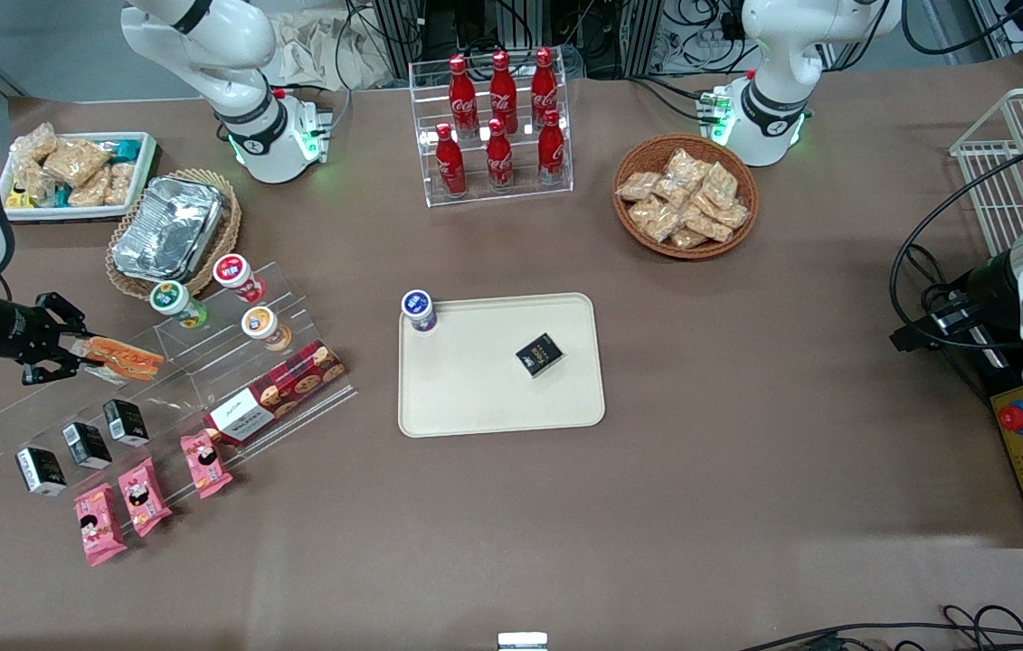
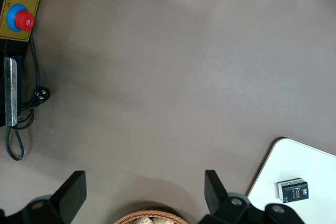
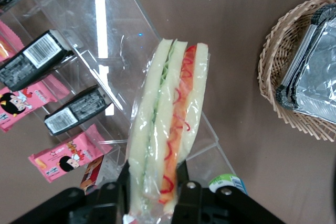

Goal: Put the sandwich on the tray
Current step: 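Lift the sandwich off the rack with the right gripper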

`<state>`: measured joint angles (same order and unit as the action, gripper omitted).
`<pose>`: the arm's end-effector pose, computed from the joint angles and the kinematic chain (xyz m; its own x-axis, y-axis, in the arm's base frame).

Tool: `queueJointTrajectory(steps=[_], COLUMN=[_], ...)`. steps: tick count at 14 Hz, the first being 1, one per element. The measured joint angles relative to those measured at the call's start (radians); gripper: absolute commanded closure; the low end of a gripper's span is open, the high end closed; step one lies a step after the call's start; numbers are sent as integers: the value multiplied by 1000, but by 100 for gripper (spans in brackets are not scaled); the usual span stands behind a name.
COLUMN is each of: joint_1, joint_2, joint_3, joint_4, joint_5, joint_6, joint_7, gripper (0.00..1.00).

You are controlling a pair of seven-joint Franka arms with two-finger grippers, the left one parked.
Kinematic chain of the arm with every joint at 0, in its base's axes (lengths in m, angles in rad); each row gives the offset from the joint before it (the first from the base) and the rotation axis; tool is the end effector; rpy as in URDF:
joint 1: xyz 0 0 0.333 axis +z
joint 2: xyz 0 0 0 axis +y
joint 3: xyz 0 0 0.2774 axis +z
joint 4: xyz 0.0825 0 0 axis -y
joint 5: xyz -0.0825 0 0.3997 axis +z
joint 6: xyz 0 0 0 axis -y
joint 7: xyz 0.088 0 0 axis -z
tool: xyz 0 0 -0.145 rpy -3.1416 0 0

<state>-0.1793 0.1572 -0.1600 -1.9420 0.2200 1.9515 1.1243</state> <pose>0.5532 -0.1711 0.3101 0.0032 -0.9770 -0.2133 -0.9977 -0.0175 0.0652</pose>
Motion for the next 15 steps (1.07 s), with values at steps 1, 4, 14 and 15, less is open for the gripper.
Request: queueJointTrajectory(steps=[1,4,14,15], joint_1=[0,5,48,51], joint_2=[0,-9,1,9], joint_3=[0,3,9,11], joint_4=[0,3,243,269], joint_5=[0,0,-89,-91], joint_6=[0,-1,-201,-219], joint_7=[-6,-99,-618,-661], gripper=[72,72,78,78])
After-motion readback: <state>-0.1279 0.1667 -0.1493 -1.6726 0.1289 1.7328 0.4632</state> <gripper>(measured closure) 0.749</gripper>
